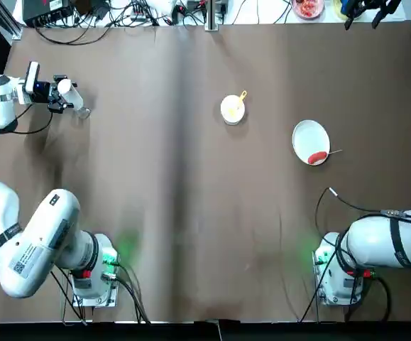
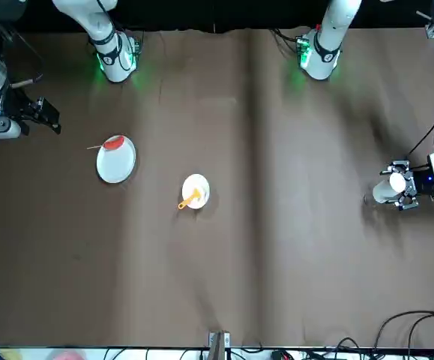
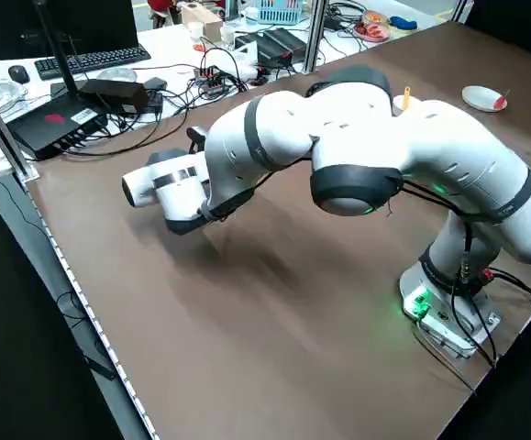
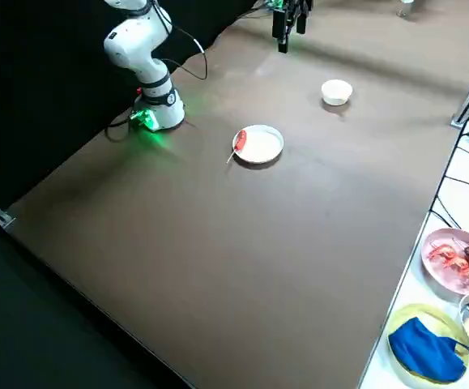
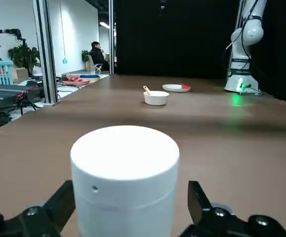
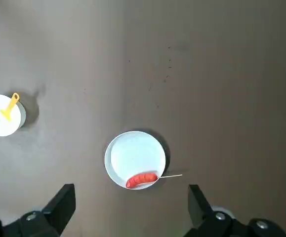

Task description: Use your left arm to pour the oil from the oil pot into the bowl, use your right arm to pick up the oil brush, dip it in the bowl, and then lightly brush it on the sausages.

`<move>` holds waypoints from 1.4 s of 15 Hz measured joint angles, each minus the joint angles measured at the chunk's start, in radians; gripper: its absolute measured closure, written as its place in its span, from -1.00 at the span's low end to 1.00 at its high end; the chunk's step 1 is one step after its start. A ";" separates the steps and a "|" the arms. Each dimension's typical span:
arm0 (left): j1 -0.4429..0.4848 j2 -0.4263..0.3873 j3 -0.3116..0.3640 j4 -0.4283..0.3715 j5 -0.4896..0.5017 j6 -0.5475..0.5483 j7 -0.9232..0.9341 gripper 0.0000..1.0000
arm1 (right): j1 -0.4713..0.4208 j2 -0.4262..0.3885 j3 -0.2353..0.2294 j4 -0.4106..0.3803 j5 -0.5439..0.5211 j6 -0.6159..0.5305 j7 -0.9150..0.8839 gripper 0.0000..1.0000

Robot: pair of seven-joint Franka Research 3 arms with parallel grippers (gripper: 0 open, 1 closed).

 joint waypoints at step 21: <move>-0.005 0.008 -0.001 -0.002 -0.019 -0.021 0.008 -0.10 | 0.002 0.000 0.001 -0.002 -0.001 0.006 -0.001 -1.00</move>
